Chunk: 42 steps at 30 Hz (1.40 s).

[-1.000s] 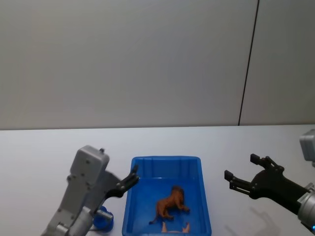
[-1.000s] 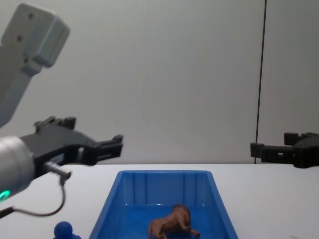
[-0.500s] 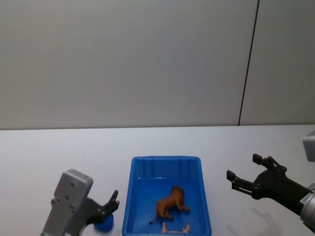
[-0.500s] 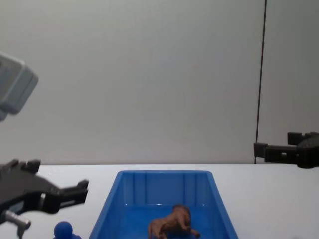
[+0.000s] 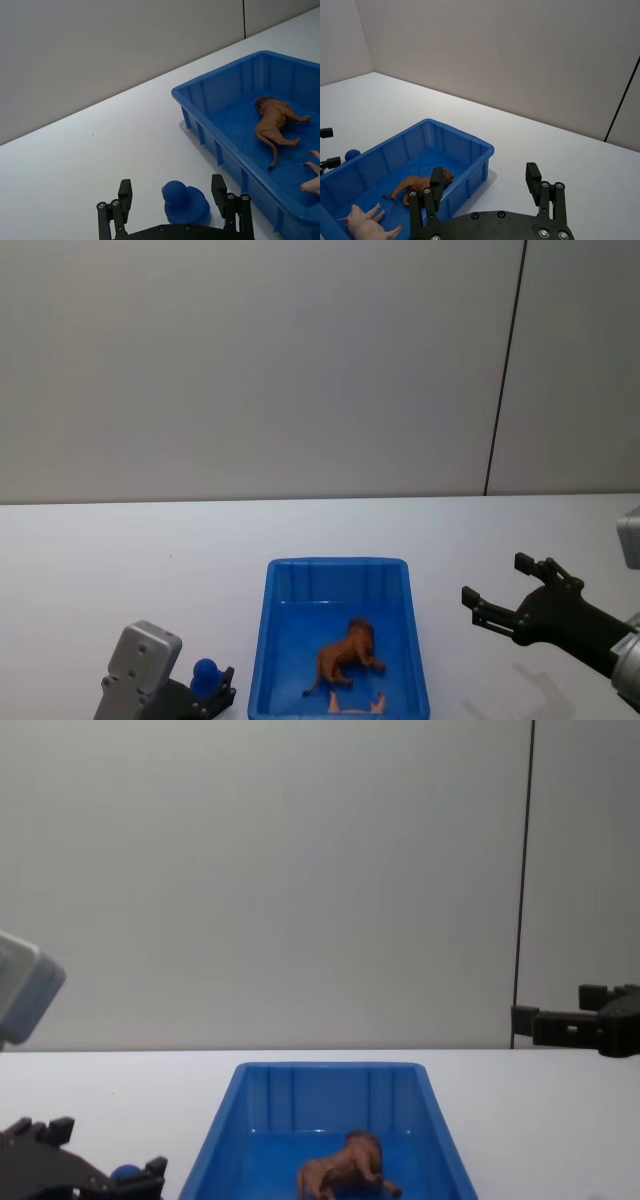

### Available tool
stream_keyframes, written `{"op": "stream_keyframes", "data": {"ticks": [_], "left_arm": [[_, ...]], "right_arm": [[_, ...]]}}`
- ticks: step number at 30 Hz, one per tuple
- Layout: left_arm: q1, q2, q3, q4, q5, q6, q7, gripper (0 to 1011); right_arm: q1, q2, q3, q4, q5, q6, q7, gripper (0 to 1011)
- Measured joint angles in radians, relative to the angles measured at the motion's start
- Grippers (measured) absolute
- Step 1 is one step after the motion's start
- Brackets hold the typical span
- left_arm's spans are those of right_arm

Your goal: Pick up the two dolls from the table and place them into the box.

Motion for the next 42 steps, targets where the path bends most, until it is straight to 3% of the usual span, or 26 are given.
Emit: {"op": "stream_keyframes", "data": {"ticks": [24,35,39,42], "left_arm": [[-0.061,-0.058,-0.002,0.183,0.012,-0.064,-0.144,997],[-0.085,-0.074,-0.006,0.229,0.034,-0.079,-0.186,741],[-0.093,-0.077,-0.01,0.238,0.044,-0.083,-0.198,605],[-0.099,-0.076,-0.016,0.239,0.051,-0.087,-0.203,563]], "right_arm": [[-0.001,0.001,0.0,0.0,0.0,-0.001,0.0,1001],[-0.001,0.001,0.0,0.0,0.0,-0.001,0.0,1001],[-0.001,0.001,0.0,0.0,0.0,-0.001,0.0,1001],[-0.001,0.001,0.0,0.0,0.0,-0.001,0.0,1001]]}}
